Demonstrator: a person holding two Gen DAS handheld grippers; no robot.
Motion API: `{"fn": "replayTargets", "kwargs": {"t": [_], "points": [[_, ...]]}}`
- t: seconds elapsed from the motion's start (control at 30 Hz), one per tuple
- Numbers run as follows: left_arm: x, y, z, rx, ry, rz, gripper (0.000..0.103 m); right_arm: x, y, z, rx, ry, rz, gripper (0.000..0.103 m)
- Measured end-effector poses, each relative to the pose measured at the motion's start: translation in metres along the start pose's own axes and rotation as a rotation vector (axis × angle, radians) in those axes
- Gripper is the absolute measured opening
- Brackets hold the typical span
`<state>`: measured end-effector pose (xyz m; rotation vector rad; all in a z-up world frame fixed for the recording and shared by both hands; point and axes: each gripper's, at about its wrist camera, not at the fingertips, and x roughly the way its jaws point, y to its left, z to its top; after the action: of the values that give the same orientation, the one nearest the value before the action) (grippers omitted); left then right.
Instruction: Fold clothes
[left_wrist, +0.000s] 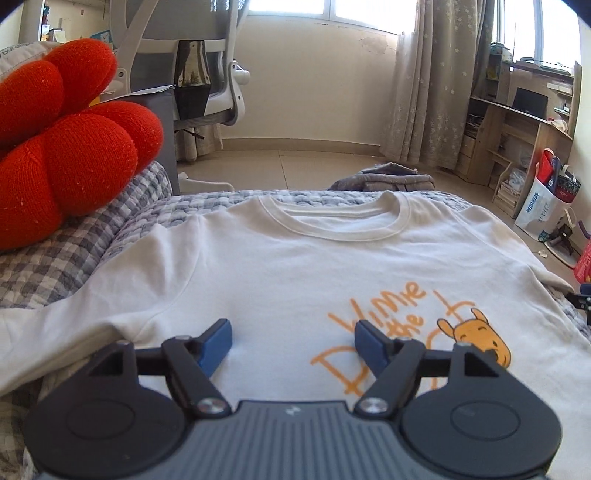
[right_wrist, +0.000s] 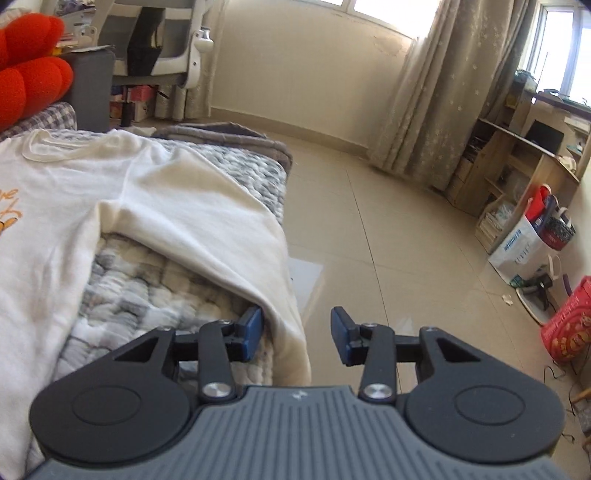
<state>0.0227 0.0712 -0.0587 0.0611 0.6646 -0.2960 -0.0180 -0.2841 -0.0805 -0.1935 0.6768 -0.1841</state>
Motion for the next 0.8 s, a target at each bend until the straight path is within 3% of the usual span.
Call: {"fn": "replayTargets", "kwargs": {"t": [0.13,0.4,0.63,0.8], "points": [[-0.016,-0.001,-0.011,0.027,0.019,-0.021,0.077,-0.005,-0.019,-0.010,0.075,0.078,-0.018,0.042],[-0.054,-0.002,-0.019,0.053,0.089,-0.035,0.077,-0.047,-0.020,-0.003,0.193,0.083,0.112,0.045],[-0.059,-0.022,0.001,0.028,0.040,-0.043,0.078,-0.075,0.030,0.019,0.191,0.044,0.295,0.053],[-0.032,-0.042,-0.009,0.049,0.084,0.038,0.078,-0.068,0.085,0.028,0.177,0.092,0.454,0.054]]}}
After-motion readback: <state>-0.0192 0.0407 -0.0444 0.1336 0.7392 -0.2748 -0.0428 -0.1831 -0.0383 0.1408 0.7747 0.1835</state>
